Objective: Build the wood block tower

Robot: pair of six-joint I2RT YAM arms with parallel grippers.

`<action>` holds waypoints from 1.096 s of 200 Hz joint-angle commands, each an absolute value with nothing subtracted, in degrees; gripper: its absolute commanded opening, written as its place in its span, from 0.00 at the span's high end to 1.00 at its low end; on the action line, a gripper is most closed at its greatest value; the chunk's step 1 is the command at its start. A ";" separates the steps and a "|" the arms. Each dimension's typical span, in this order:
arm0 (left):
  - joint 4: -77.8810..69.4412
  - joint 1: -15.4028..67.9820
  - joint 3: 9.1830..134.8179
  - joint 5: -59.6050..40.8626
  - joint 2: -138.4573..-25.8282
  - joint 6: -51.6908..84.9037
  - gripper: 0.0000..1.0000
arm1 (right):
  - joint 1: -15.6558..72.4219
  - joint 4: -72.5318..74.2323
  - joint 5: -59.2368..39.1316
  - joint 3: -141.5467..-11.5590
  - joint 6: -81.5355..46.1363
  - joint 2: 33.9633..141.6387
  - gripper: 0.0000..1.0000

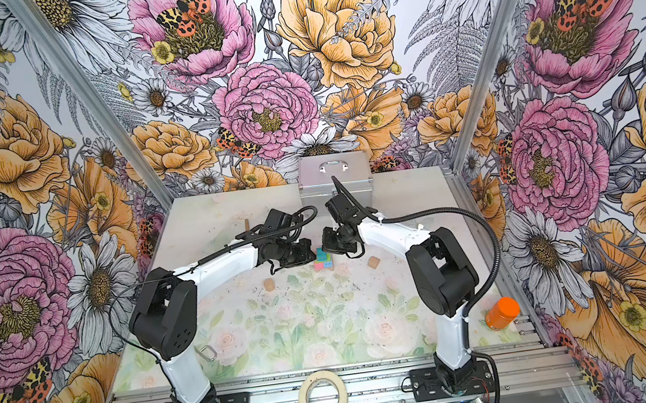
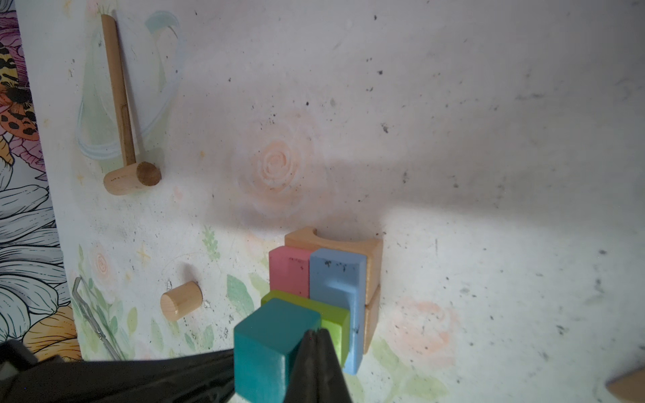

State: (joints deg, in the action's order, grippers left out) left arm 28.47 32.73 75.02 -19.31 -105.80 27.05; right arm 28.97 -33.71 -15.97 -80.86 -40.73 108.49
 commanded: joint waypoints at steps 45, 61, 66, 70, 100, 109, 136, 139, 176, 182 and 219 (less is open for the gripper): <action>28.11 32.60 76.98 -18.78 -106.88 27.49 1.00 | 29.45 -32.69 -16.12 -82.36 -41.22 109.68 1.00; 28.10 32.70 77.12 -18.81 -106.96 27.48 1.00 | 29.47 -32.69 -16.17 -82.40 -41.21 109.69 1.00; 28.05 32.78 77.13 -18.86 -106.94 27.47 1.00 | 29.51 -32.70 -16.13 -82.31 -41.27 109.67 1.00; 28.08 32.79 77.13 -18.83 -106.92 27.51 1.00 | 29.47 -32.71 -16.17 -82.32 -41.21 109.69 1.00; 28.07 32.91 77.08 -18.86 -106.96 27.51 1.00 | 29.47 -32.69 -16.08 -82.20 -41.28 109.64 1.00; 28.04 32.87 77.08 -18.84 -106.97 27.46 1.00 | 29.52 -32.70 -16.08 -82.20 -41.30 109.67 1.00; 28.07 32.73 77.01 -18.81 -106.96 27.60 1.00 | 29.47 -32.70 -16.00 -82.13 -41.31 109.54 1.00; 28.04 32.70 76.95 -18.74 -106.92 27.58 1.00 | 29.47 -32.70 -16.00 -82.08 -41.31 109.52 1.00; 28.10 32.38 76.99 -18.49 -107.13 27.68 1.00 | 29.52 -32.70 -16.00 -81.83 -41.43 109.18 1.00; 28.09 32.28 76.99 -18.45 -107.12 27.68 1.00 | 29.47 -32.70 -15.95 -81.82 -41.42 109.16 1.00; 28.06 32.30 77.05 -18.32 -107.09 27.73 1.00 | 29.49 -32.70 -15.86 -81.43 -41.64 108.79 1.00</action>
State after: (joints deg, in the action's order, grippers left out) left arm 28.45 32.75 75.88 -19.31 -106.41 27.07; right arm 28.97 -33.74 -15.97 -80.86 -41.10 108.49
